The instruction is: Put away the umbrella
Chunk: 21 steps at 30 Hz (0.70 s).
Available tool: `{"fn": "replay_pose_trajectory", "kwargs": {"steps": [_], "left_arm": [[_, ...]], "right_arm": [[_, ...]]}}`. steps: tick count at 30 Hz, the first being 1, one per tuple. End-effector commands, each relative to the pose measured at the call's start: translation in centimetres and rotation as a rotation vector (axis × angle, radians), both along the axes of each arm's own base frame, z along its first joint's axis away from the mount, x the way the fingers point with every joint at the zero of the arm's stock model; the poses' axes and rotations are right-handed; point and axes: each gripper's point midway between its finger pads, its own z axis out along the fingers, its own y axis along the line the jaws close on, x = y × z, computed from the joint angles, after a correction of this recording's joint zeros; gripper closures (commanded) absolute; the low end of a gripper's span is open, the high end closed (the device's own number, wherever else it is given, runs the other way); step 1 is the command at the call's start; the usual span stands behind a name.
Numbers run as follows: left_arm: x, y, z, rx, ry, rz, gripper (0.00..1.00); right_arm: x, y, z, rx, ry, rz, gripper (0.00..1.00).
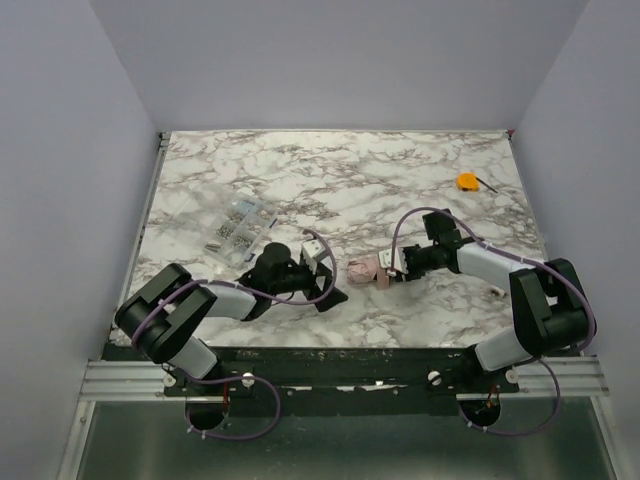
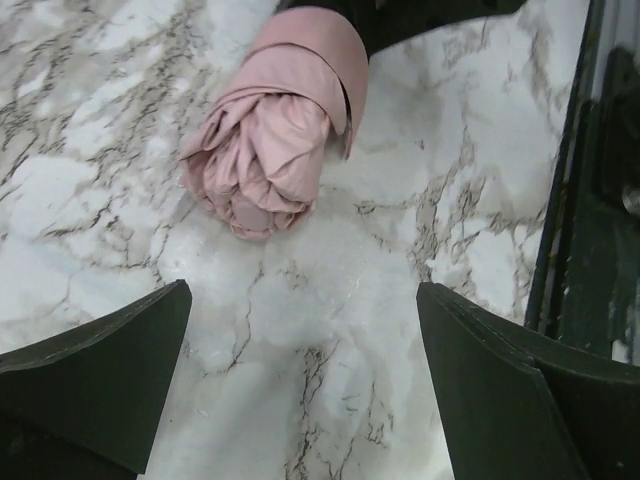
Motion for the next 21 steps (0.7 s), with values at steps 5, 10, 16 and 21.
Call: {"fn": "replay_pose_trajectory", "kwargs": {"steps": [5, 10, 16, 21], "left_arm": [[-2.2, 0.7, 5.2, -0.406, 0.167, 0.077, 0.05], [-3.6, -0.8, 3.7, -0.41, 0.211, 0.121, 0.2], [-3.5, -3.3, 3.5, -0.459, 0.267, 0.195, 0.27], [-1.8, -4.6, 2.2, -0.429, 0.299, 0.313, 0.27]], "right_arm": [[-4.2, -4.2, -4.8, -0.22, 0.263, -0.096, 0.97], [-4.6, -4.5, -5.2, -0.256, 0.318, -0.118, 0.97], [-4.9, -4.5, -5.5, -0.282, 0.355, -0.145, 0.98], [-5.3, -4.1, -5.8, -0.307, 0.411, -0.158, 0.98]]}}
